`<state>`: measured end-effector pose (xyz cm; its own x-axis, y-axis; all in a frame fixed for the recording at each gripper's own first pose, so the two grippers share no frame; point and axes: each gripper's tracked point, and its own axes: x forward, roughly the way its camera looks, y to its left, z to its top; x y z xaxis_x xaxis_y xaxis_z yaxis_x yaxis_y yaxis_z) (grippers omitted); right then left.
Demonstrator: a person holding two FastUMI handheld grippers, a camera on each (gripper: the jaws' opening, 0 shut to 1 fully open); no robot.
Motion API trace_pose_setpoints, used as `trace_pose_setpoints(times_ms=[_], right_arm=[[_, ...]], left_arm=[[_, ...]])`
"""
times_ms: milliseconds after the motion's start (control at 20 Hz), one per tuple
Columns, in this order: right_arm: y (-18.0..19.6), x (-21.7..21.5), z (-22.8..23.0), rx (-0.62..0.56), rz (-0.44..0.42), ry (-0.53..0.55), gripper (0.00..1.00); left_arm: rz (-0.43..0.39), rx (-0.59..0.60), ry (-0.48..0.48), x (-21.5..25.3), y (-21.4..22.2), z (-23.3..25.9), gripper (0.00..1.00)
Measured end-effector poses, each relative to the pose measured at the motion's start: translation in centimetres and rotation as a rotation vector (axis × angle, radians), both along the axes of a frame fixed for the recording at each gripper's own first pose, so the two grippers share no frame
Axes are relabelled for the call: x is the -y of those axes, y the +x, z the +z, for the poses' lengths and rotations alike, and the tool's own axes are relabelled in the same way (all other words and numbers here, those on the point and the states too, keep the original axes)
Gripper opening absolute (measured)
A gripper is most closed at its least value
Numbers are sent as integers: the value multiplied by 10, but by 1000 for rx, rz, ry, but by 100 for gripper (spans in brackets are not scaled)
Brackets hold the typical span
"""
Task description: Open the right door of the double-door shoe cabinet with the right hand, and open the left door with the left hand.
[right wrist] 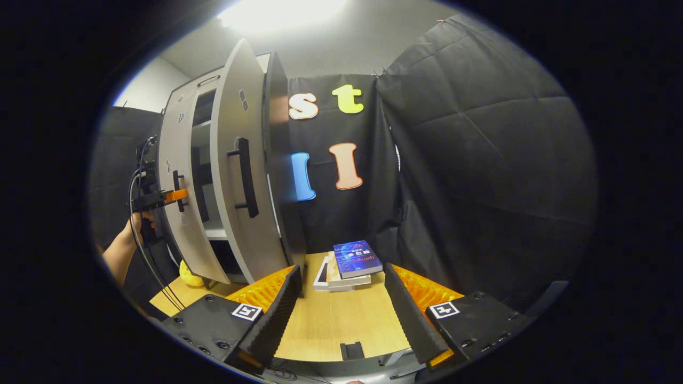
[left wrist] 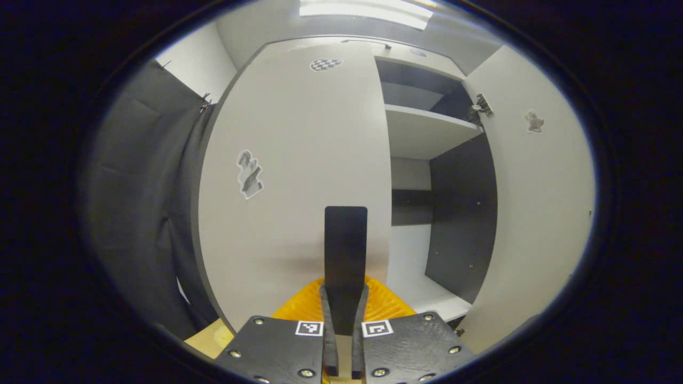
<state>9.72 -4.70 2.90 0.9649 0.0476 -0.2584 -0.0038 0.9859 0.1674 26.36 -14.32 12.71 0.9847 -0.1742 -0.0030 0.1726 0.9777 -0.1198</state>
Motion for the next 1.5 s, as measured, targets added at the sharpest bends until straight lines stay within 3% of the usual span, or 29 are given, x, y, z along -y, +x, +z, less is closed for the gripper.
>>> trace_pose_setpoints(times_ms=[50, 200, 300, 800, 1000, 1500], right_arm=[[1, -3, 1, 3, 11, -3, 98], [1, -11, 6, 19, 35, -10, 98], [2, -13, 8, 30, 33, -28, 98], [-3, -45, 13, 31, 45, -30, 98], [-5, -58, 19, 44, 52, -32, 98], [-11, -82, 20, 58, 85, -15, 98]], left_arm=[[-5, -4, 6, -2, -3, 0, 10], [-24, -11, 0, -8, -11, -1, 13], [-44, -7, 1, -11, -17, -1, 10], [-142, 0, -30, -37, -48, 3, 11], [-145, 13, -56, -52, -59, 7, 11], [-159, 13, -17, -109, -83, 4, 10]])
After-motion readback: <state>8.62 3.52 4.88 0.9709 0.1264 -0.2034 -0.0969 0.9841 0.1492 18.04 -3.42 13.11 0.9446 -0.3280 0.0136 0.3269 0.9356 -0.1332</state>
